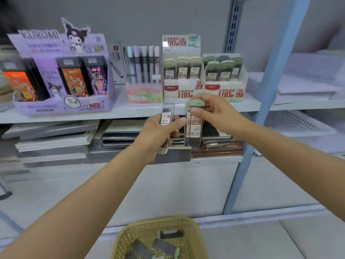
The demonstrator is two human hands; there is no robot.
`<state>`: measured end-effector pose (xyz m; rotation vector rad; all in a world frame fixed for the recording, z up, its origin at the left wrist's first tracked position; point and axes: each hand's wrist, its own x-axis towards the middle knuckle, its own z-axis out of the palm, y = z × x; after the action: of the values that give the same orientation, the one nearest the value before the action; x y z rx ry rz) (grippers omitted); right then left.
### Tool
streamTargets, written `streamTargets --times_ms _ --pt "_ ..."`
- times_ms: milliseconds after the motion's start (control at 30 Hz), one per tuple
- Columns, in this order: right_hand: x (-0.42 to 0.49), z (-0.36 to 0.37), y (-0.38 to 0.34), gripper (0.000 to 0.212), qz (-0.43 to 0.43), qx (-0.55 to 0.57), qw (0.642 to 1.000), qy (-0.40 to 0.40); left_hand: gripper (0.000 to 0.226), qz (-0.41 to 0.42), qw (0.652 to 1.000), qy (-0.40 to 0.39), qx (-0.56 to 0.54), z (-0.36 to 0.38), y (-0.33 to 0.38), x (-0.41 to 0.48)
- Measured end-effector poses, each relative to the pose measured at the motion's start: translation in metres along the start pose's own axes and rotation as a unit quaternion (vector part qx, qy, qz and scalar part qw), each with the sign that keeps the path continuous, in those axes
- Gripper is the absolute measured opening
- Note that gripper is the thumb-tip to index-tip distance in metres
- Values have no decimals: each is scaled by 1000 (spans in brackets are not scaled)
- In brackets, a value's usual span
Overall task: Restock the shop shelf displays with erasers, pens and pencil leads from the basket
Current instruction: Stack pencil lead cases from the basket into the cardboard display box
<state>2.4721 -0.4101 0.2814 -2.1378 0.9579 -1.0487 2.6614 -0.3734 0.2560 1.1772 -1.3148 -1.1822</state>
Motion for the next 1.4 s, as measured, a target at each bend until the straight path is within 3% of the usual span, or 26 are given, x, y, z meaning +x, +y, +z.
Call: streamTargets --times_ms 233,567,867,1300,1400 --pt "19 -95 -32 12 -30 -19 985 169 9 -35 992 -17 -123 13 50 20" --pt "66 -140 -22 12 -61 -66 959 270 21 41 995 -36 -81 18 65 47" --pt "74 -136 5 19 -58 -196 959 194 27 82 994 -60 -49 21 69 67" --pt "74 -141 6 21 -26 -146 979 138 24 84 992 -79 -47 21 61 68" --pt "71 -141 6 27 -10 -187 977 106 24 82 992 -79 -53 22 61 67"
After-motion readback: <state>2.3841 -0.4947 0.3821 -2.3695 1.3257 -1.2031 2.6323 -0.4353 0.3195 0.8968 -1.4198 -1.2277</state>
